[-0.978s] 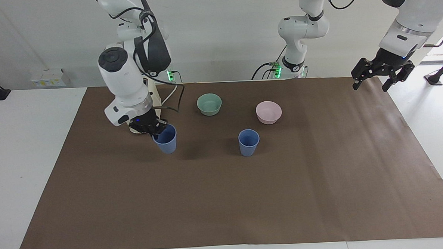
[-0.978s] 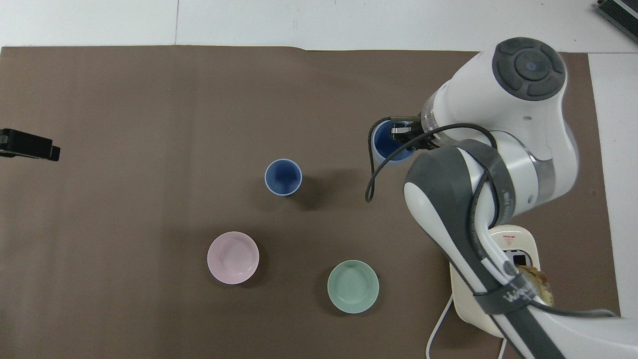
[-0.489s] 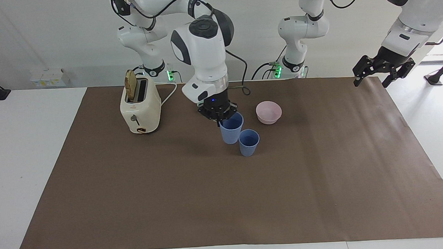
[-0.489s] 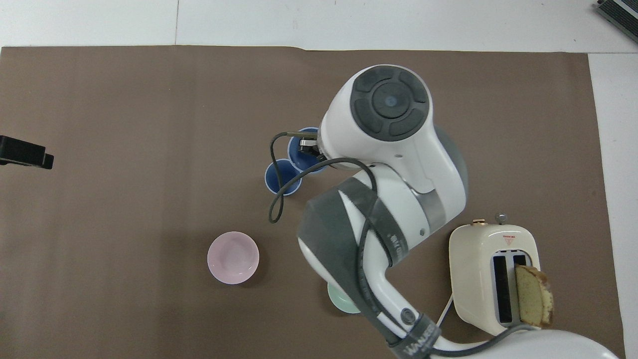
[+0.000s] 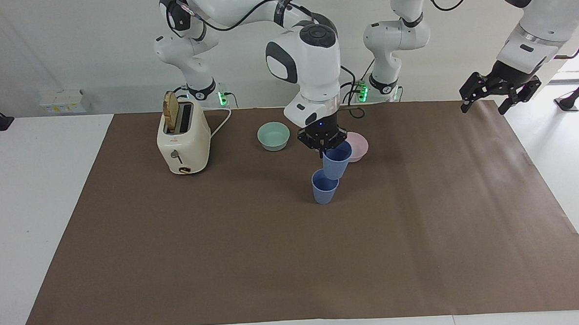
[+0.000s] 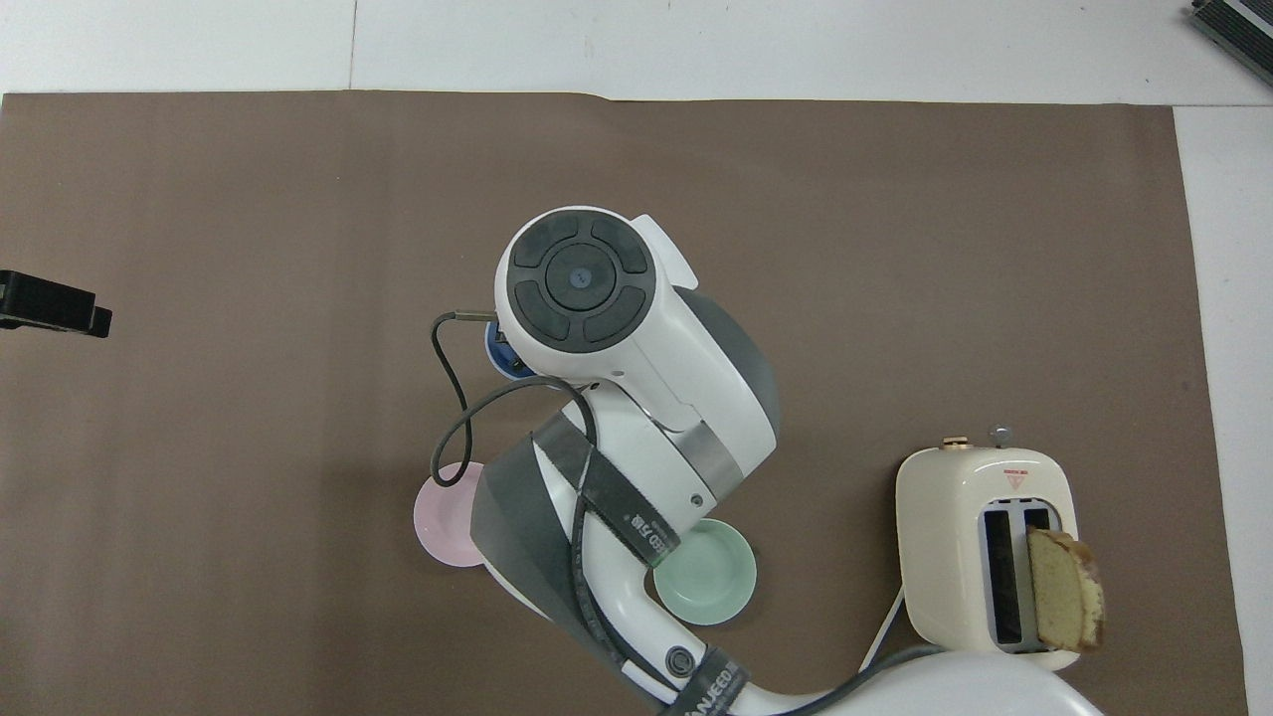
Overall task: Stack blue cups with both arms
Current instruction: 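Lower the blue cup into the other cup and open the right gripper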
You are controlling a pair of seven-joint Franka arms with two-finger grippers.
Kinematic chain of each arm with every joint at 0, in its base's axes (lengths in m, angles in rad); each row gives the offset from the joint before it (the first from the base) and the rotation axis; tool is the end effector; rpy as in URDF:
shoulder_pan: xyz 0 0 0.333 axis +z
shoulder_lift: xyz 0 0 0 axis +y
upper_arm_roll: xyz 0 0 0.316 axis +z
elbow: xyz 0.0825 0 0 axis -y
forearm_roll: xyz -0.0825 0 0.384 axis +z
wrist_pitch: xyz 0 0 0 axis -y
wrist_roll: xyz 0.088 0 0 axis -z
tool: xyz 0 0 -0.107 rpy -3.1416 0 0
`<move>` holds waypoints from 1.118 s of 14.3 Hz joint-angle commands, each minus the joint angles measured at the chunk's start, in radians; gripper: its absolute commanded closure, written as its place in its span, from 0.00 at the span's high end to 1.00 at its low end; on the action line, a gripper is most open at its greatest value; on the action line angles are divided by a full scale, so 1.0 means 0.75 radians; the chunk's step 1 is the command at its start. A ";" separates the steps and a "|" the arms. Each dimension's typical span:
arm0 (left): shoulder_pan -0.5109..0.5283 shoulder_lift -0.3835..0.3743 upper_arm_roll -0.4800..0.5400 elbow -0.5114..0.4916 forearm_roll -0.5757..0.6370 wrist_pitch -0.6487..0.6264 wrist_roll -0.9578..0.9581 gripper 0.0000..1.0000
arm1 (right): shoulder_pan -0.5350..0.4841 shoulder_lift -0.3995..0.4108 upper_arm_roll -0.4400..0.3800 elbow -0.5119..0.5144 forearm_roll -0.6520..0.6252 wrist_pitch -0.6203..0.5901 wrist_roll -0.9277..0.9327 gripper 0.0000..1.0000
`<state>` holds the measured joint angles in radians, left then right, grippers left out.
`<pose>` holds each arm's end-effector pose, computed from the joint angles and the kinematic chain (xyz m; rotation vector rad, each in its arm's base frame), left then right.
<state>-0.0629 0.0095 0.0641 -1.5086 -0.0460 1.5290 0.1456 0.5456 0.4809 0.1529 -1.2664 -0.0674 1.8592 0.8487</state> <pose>0.5538 -0.0046 0.6449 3.0888 -0.2268 0.0220 0.5624 0.4346 0.4951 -3.0453 0.2381 -0.1241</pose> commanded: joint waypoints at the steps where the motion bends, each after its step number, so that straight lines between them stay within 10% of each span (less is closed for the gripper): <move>1: 0.014 -0.029 -0.012 -0.024 0.020 -0.014 0.006 1.00 | -0.020 0.017 0.001 0.005 -0.037 -0.002 0.026 0.00; 16: 0.014 -0.029 -0.012 -0.024 0.020 -0.014 0.006 1.00 | -0.038 0.009 0.005 -0.225 -0.023 0.178 0.010 0.00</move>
<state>-0.0624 0.0094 0.0641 -1.5086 -0.0460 1.5289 0.1456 0.5233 0.4969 0.1487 -1.3719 -0.0742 1.9245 0.8488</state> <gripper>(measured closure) 0.000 0.956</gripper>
